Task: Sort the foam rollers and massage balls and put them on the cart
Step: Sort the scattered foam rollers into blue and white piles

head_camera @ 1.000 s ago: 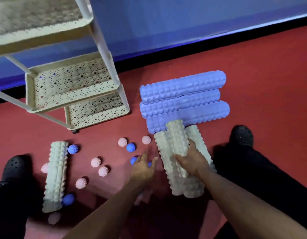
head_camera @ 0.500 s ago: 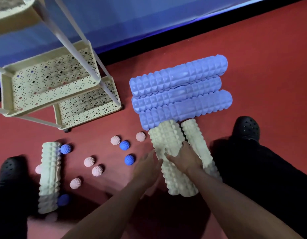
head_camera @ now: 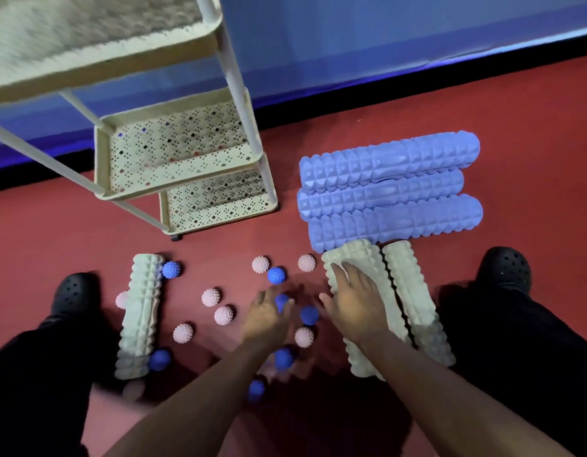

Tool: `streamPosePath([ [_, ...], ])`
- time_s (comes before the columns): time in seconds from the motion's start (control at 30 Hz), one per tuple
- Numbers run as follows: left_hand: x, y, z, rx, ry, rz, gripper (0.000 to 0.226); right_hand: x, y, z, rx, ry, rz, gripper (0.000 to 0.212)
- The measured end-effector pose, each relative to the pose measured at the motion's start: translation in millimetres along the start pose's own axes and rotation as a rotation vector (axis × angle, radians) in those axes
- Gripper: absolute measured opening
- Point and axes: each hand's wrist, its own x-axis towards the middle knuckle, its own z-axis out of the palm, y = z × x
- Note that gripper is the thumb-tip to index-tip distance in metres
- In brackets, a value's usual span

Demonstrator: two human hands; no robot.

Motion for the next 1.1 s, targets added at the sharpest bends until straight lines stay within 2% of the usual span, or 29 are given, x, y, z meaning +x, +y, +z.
streamPosePath([
  [0.1,0.8,-46.9,-32.4,0.045,0.056,-0.043,0.065,10.9,-40.6,5.0,-0.083,-0.052,-0.131,0.071],
  [0.2,7.1,-105.1,-64.9,0.142,0.146,-0.062,0.061,22.1,-79.8,14.5,-0.121,-0.09,-0.221,0.069],
  [0.4,28.0,-220.7,-116.0,0.213,0.237,-0.303,0.07,45.6,-142.7,47.0,-0.215,-0.166,-0.334,0.071],
  [0.5,36.0,-259.8,-123.0,0.215,0.19,-0.413,0.075,54.4,-164.9,65.5,-0.241,-0.232,-0.349,0.072],
  [0.7,55.8,-298.2,-113.2,0.005,0.177,-0.554,0.084,53.6,-188.9,92.3,-0.234,-0.299,-0.355,0.072],
  [0.8,65.0,-312.3,-113.6,-0.099,0.165,-0.576,0.079,47.4,-193.1,100.2,-0.261,-0.297,-0.363,0.071],
  [1.0,67.9,-323.1,-126.7,-0.123,0.14,-0.566,0.073,41.6,-201.6,105.5,-0.268,-0.328,-0.354,0.071],
  [1.1,58.4,-315.2,-139.9,-0.081,0.146,-0.504,0.072,45.0,-210.7,98.1,-0.228,-0.345,-0.338,0.071],
])
